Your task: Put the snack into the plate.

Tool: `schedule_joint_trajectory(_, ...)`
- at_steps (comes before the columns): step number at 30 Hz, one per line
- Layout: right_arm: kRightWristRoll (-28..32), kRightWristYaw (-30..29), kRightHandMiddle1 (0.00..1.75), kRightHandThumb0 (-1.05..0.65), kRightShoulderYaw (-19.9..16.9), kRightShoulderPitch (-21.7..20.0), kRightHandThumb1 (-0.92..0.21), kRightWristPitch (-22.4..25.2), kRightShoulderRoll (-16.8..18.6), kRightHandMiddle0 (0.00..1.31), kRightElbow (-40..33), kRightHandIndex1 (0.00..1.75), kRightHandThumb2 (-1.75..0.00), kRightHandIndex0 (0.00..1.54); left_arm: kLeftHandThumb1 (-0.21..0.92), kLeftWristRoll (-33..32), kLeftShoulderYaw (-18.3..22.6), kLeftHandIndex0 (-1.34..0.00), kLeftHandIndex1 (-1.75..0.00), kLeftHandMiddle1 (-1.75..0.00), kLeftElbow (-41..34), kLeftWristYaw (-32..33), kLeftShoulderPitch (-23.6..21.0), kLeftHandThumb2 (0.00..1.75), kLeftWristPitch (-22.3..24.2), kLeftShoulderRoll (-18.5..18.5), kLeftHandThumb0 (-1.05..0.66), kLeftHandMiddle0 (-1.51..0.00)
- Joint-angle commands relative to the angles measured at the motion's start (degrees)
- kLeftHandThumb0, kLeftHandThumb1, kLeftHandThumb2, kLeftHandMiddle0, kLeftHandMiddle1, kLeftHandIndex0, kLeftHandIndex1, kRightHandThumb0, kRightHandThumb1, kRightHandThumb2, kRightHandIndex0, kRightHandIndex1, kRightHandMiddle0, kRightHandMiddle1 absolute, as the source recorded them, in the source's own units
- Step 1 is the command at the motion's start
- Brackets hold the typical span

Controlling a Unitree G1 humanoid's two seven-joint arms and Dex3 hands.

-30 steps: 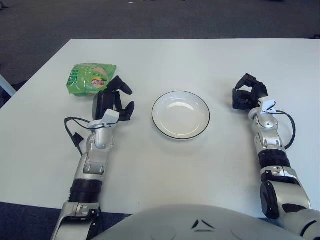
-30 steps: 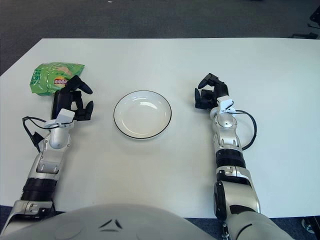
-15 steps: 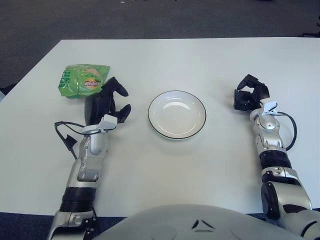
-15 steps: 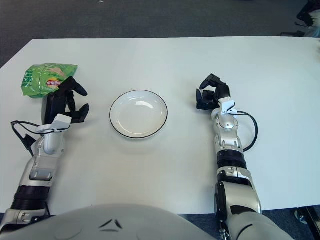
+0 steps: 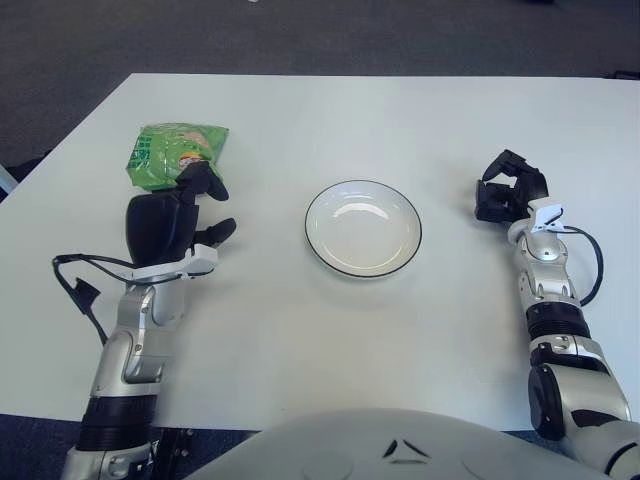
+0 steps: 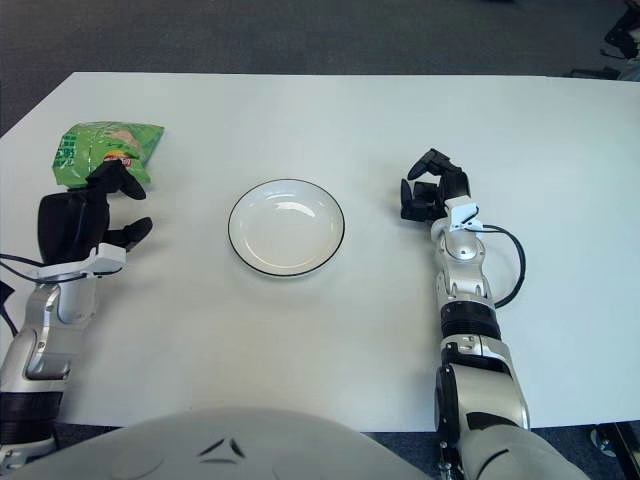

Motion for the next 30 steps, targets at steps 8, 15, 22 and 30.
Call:
schedule_joint_trajectory(8, -2.8, -1.4, 1.75, -0.5, 3.2, 5.1, -0.27, 7.2, 1.2, 0.66, -2.5, 1.75, -1.38, 1.34, 0.67, 0.4, 3.1, -0.26, -1.7, -1.58, -1.2, -6.7, -3.5, 0.84, 2.0, 8.6, -0.45, -0.22)
schedule_joint_trajectory(15, -3.2, -1.9, 1.75, -0.5, 3.7, 5.7, -0.27, 8.8, 1.1, 0.65, -4.5, 1.75, -1.37, 1.34, 0.54, 6.9, 2.9, -0.02, -1.29, -1.17, -1.4, -7.2, -3.2, 0.93, 3.5, 13.5, -0.71, -0.03)
schedule_joint_trajectory(22, -3.2, -1.9, 1.75, -0.5, 3.8, 5.8, -0.28, 9.4, 1.0, 0.65, -5.0, 1.75, -1.37, 1.34, 0.61, 11.5, 2.0, 0.0, -0.95, -0.64, 0.7, -9.1, -4.5, 0.81, 7.2, 15.6, -0.8, 0.0)
schedule_joint_trajectory(30, -3.5, -2.1, 1.75, -0.5, 4.0, 5.7, -0.28, 9.9, 0.7, 0.65, -5.0, 1.75, -1.37, 1.34, 0.7, 15.2, 0.1, 0.0, -0.68, -0.22, 3.7, -8.9, -6.1, 0.68, 10.2, 17.1, -0.88, 0.0)
